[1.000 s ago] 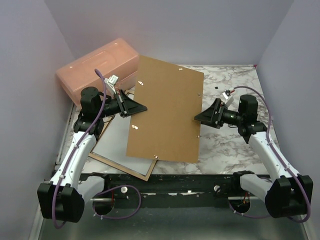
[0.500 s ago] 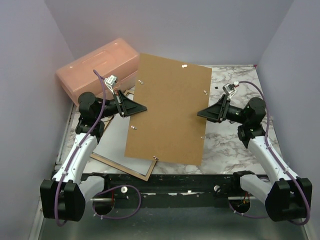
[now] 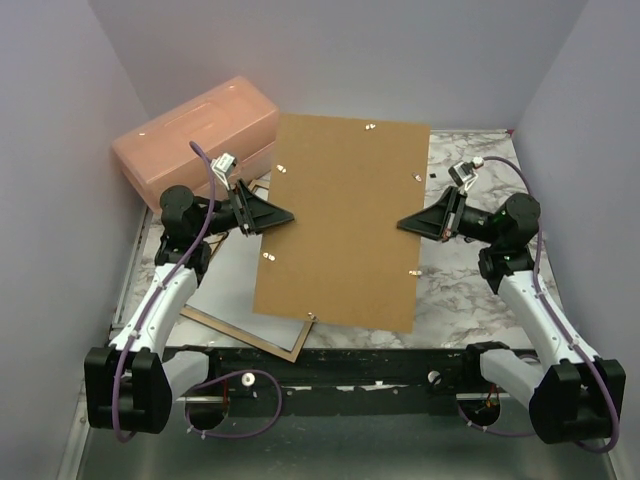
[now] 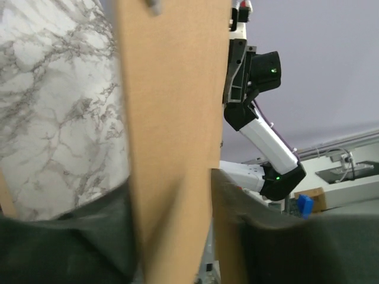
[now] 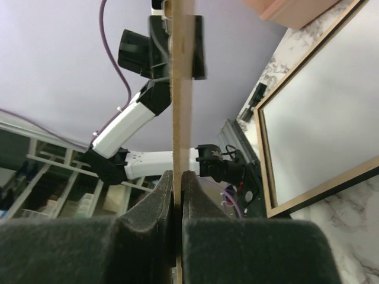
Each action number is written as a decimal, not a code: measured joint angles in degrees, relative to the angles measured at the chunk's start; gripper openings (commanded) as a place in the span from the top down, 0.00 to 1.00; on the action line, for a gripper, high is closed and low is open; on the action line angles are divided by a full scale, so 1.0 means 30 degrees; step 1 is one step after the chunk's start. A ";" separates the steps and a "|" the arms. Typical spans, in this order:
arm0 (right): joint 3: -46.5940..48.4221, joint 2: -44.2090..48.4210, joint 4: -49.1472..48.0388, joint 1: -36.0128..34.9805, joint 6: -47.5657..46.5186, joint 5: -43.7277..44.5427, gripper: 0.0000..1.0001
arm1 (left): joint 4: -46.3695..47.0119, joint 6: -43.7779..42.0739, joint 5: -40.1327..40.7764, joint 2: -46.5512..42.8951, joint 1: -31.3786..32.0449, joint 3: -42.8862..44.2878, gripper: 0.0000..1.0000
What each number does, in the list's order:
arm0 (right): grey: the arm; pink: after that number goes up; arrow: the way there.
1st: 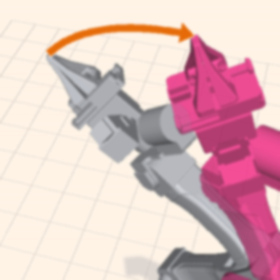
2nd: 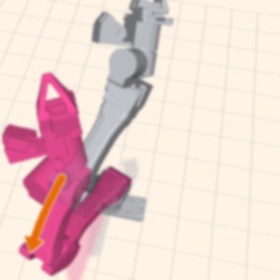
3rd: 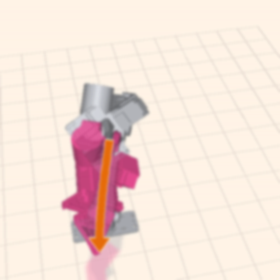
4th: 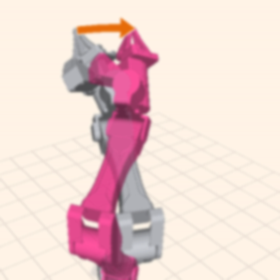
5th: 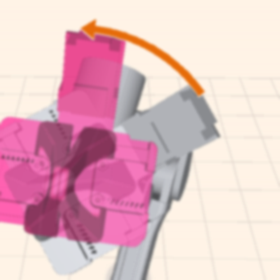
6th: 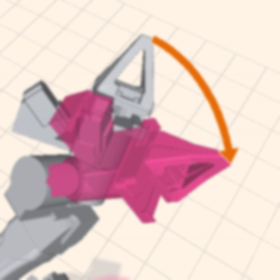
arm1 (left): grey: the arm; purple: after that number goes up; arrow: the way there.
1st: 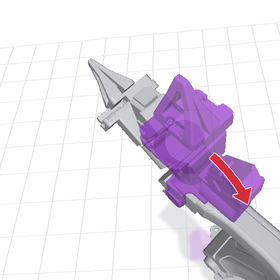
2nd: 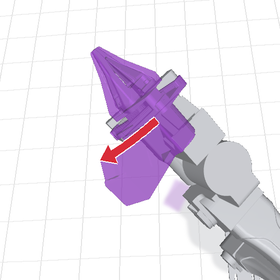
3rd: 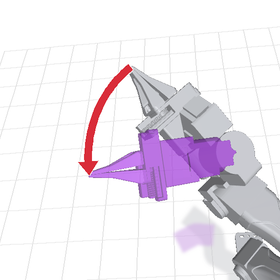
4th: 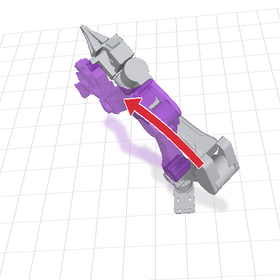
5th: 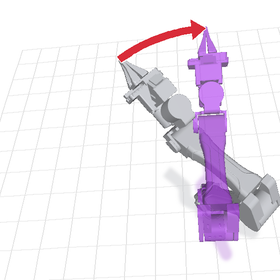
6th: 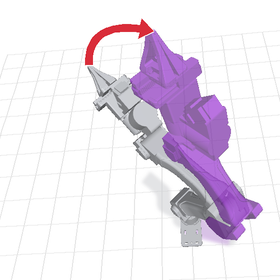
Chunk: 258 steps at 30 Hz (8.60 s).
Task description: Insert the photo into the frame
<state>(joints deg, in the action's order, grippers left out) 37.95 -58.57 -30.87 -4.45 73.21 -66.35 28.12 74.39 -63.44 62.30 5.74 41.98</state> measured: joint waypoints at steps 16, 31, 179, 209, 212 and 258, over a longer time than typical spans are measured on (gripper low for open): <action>0.7614 -0.0539 1.6997 -0.0153 -1.0433 0.7592 1.00 | -1.6160 -1.1511 0.7060 -0.1705 0.0583 0.1268 0.04; 0.9566 -0.1224 2.2505 -0.0138 -1.2131 1.3777 1.00 | -2.0575 -1.3427 1.5453 -0.0539 0.8932 -0.0809 0.26; 0.6164 -0.2827 1.9708 -0.0153 -1.3464 0.5770 1.00 | -1.9023 -1.1089 1.5985 -0.1093 0.6120 -0.3526 0.31; 0.5348 -0.7140 1.9176 -0.0153 -1.3617 0.3388 1.00 | -1.8200 -1.2313 1.5591 0.1654 0.4605 -0.3781 0.53; 0.5129 -0.7388 1.9176 -0.0153 -1.3726 0.3286 1.00 | -1.8178 -1.2371 1.5708 0.1858 0.4605 -0.3781 0.53; 0.4087 -1.0484 1.4659 -0.1100 -1.3165 0.2499 1.00 | -1.8010 -1.2662 1.5358 0.2936 0.4612 -0.3249 0.56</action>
<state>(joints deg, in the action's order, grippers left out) 50.22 -90.02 13.10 -7.75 33.71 -58.85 -25.91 36.40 -17.37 71.11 19.57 32.23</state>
